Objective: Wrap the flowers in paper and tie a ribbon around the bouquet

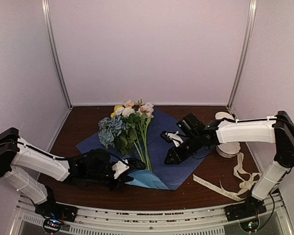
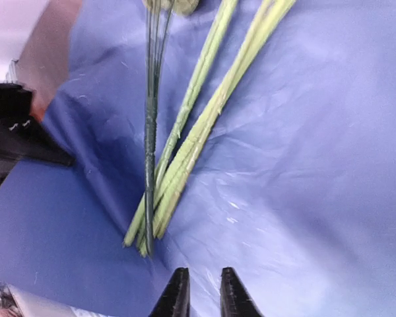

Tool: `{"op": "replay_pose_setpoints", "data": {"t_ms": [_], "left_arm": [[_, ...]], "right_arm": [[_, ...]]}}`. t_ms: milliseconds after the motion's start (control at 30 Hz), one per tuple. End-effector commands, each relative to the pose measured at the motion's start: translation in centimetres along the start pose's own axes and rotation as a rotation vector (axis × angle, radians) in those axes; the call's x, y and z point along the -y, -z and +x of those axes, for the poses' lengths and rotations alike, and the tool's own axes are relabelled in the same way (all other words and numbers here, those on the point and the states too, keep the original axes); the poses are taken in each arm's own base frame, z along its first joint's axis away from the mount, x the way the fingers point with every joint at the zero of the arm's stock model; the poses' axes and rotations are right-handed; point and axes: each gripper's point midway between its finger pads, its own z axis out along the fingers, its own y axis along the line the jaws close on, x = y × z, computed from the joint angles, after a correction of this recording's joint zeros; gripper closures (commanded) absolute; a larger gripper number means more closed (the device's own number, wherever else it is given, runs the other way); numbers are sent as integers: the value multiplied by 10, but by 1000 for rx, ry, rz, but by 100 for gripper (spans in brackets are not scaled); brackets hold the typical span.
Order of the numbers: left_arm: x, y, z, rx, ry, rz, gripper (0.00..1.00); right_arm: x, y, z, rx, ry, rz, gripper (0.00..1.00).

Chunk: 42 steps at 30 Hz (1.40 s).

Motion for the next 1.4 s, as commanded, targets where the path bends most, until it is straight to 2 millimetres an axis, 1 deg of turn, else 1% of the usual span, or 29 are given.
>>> {"op": "replay_pose_setpoints", "data": {"t_ms": [0,33,133,200,267,367,400,467,500,567,700,800,833,867,967,1000,1067,1133,1167,1233,1367], "left_arm": [[-10,1,-12,57,27,-19,100],[-11,0,-11,52,38,-19,100],[-15,-1,-4,31,75,-14,100],[-17,-4,5,-2,110,-11,100],[-16,-7,10,-17,145,-1,100],[-17,-9,14,-25,196,5,100],[-18,-10,15,-25,209,4,100],[-19,-10,17,-22,222,3,100],[-19,-10,17,-23,227,5,100],[-20,-11,18,-28,236,8,100],[-20,-11,22,-41,250,15,100],[-19,-10,25,-36,265,17,100],[-19,-10,25,-32,268,18,100],[-19,-10,25,-31,270,19,100],[-18,-9,25,-37,269,24,100],[-17,-8,24,-38,267,28,100],[-17,-6,23,-54,271,32,82],[-16,-4,27,-97,281,29,70],[-17,-3,31,-124,286,21,66],[-19,0,39,-175,295,3,63],[-21,11,48,-212,310,-34,63]], "right_arm": [[-19,18,19,-15,128,-97,73],[-24,20,28,-12,138,-130,68],[-39,33,36,51,174,-204,55],[-39,34,40,86,191,-184,49],[-36,28,42,98,207,-126,44],[-48,14,52,55,246,-167,21],[-54,10,55,55,266,-190,17],[-57,-1,61,59,307,-194,16],[-55,-7,64,48,318,-180,16],[-48,-17,67,18,325,-145,19],[-47,-29,66,-14,339,-136,25],[-44,-38,72,-29,348,-142,44],[-43,-40,73,-35,345,-145,53],[-44,-42,74,-45,343,-156,66],[-48,-43,74,-52,349,-178,90],[-47,-42,73,-51,350,-173,99],[-44,-39,72,-47,339,-165,100],[-41,-37,72,-55,316,-173,100],[-41,-35,72,-59,308,-178,100],[-42,-32,74,-74,297,-190,100],[-43,-24,81,-114,288,-192,100]]}}
